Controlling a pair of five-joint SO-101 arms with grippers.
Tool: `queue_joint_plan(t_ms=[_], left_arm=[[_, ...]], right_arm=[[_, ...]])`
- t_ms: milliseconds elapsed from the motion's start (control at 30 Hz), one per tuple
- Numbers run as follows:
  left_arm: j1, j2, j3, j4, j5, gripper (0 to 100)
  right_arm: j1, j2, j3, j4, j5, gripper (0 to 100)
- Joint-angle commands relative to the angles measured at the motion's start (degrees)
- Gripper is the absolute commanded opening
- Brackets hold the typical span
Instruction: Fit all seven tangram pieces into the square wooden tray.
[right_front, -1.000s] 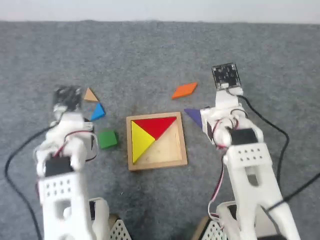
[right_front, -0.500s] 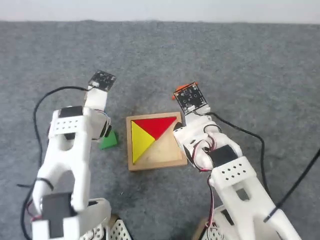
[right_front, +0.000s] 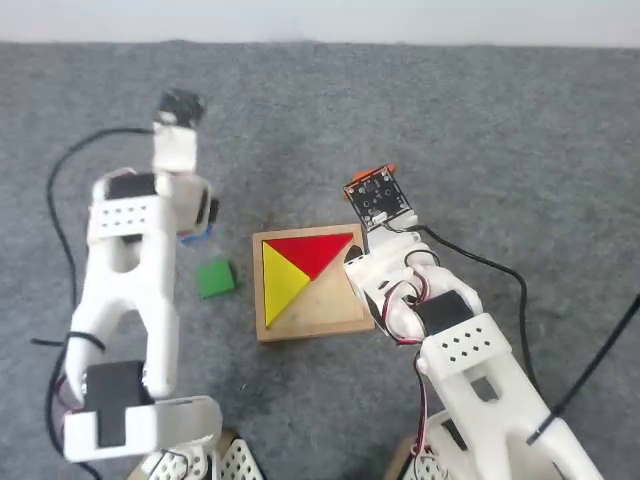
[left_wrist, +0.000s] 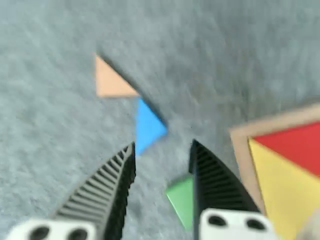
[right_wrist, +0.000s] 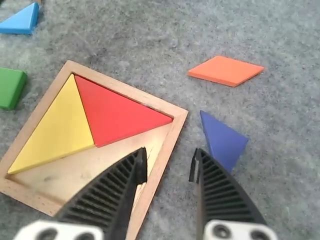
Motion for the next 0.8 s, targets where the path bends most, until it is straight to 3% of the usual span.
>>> queue_joint_plan(t_ms=[0,267,433,767], left_arm=[[-2.90,3.16,-10.51,2.55,5.36,19],[-7.91,20.40,-20.18,2.73,13.63,19],[-7.91,26.99,-26.86,2.73,25.14,19],[-10.73,42.11,-41.27,3.60,30.07,19]], right_arm=[[0.04,-2.24,-0.53,-1.27,0.70,15.5],[-0.04,-2.24,-0.53,-1.27,0.97,15.5],[-0.04,-2.24,-0.53,-1.27,0.97,15.5],[-0.04,-2.24,-0.53,-1.27,0.97,15.5]])
